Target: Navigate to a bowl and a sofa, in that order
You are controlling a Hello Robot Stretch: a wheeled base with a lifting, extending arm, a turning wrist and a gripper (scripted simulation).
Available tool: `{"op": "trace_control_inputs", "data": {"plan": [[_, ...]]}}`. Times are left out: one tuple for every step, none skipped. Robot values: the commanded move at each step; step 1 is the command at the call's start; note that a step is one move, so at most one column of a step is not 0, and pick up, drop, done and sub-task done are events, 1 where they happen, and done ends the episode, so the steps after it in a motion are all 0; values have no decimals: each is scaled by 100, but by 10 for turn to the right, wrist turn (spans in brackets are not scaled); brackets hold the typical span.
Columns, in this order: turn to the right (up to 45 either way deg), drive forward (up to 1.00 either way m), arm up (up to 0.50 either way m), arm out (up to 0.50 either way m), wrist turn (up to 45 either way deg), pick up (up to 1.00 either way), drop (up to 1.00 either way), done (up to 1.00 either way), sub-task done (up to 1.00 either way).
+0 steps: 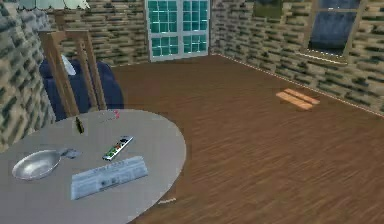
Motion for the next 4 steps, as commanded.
{"op": "trace_control_inputs", "data": {"plan": [[450, 0, 0, 0, 0, 0, 0, 0, 0], [450, 0, 0, 0, 0, 0, 0, 0, 0], [360, 0, 0, 0, 0, 0, 0, 0, 0], [30, 0, 0, 0, 0, 0, 0, 0, 0]]}}
